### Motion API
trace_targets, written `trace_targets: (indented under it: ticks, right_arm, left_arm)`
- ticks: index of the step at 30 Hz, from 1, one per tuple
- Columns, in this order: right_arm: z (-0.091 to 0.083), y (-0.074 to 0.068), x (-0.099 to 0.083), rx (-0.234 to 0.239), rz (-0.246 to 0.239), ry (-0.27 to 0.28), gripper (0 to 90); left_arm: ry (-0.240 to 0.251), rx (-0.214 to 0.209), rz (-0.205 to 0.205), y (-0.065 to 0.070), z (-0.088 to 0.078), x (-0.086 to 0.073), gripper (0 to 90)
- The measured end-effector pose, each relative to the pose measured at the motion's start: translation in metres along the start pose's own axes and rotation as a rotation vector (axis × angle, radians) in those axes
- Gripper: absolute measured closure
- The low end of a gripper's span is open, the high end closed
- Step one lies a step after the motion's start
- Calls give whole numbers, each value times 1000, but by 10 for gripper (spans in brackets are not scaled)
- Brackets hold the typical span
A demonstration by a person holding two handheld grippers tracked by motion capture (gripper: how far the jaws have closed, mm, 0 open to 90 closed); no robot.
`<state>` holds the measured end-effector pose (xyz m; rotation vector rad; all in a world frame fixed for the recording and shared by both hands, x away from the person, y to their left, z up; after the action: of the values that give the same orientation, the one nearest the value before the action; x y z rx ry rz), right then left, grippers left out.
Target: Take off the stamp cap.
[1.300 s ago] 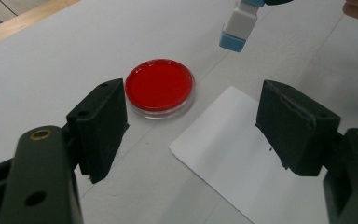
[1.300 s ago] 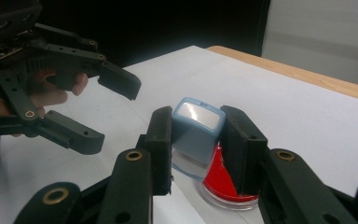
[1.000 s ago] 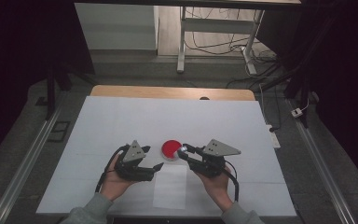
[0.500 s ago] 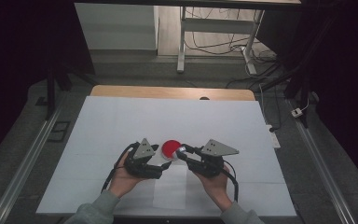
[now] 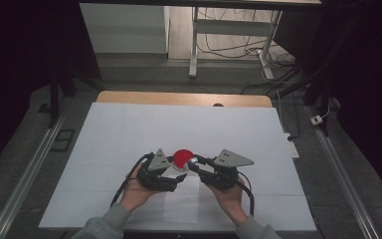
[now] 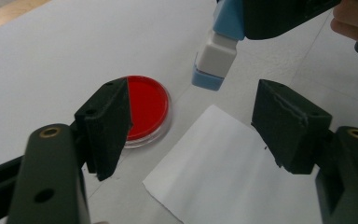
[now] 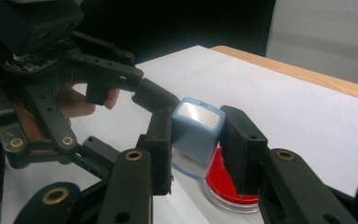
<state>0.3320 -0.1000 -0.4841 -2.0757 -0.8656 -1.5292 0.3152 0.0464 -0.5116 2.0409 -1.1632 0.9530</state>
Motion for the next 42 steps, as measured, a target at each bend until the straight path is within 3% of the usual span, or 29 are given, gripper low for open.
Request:
trace_targets:
  ticks: [12,42]
  right_arm:
    - [1,-1,0,8,7,-1,643]
    - [1,-3,-1,19,16,0,643]
  left_arm:
    - [-1,-2,20,1,7,1,414]
    - [-19,28,70,3,17,0,575]
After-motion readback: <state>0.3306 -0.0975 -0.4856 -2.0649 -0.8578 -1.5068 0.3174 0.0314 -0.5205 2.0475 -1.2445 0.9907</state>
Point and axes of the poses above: each handheld gripper's, and its own axes: z roughly forward along the jaws, x roughly out of its top, y roughly to its right, the point moved 6 cm from there along z, roughly forward along the jaws, and after that the axes turned 15 degrees about -x, right-handed, at the moved point
